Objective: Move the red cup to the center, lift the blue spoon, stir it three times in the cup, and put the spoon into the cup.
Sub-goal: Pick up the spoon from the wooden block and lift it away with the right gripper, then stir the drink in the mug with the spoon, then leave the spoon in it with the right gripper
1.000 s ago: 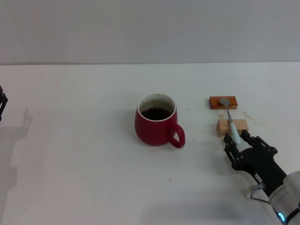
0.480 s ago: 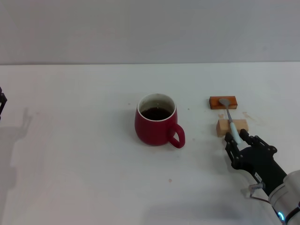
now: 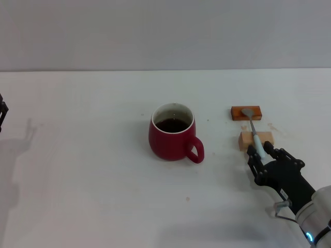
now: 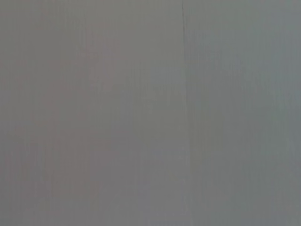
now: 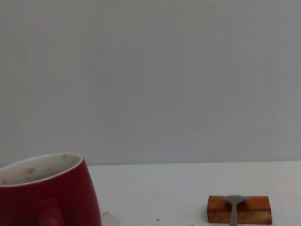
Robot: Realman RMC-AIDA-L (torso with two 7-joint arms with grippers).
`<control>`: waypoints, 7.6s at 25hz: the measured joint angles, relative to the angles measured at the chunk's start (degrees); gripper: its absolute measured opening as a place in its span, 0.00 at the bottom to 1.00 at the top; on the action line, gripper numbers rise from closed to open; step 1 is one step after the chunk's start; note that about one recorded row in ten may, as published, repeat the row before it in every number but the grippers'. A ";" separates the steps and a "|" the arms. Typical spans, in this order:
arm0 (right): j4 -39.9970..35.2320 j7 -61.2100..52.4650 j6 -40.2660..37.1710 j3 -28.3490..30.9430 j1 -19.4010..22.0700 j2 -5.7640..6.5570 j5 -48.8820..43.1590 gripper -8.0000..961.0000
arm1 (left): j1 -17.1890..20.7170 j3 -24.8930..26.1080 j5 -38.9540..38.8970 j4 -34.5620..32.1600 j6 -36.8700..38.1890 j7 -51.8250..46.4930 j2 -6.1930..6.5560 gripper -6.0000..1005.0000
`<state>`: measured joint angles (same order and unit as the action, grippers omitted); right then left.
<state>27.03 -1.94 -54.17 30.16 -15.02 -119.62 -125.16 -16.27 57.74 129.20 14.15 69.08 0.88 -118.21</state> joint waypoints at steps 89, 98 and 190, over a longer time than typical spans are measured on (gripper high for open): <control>54.05 33.34 55.08 34.14 16.61 1.06 -7.46 0.14 | -0.51 0.00 -0.18 -0.83 -0.11 0.00 -0.01 0.85; 66.64 30.19 74.59 41.76 15.75 0.70 -9.54 0.14 | -0.74 0.00 -0.36 -1.40 0.00 0.00 0.00 0.85; 71.05 9.21 142.22 53.95 -24.28 0.60 -27.37 0.14 | 0.25 0.00 -0.44 -2.14 1.05 -0.18 0.09 0.85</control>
<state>98.08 7.27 88.05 84.11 -39.30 -119.02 -152.52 -16.02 57.74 128.76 12.01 70.13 0.70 -118.12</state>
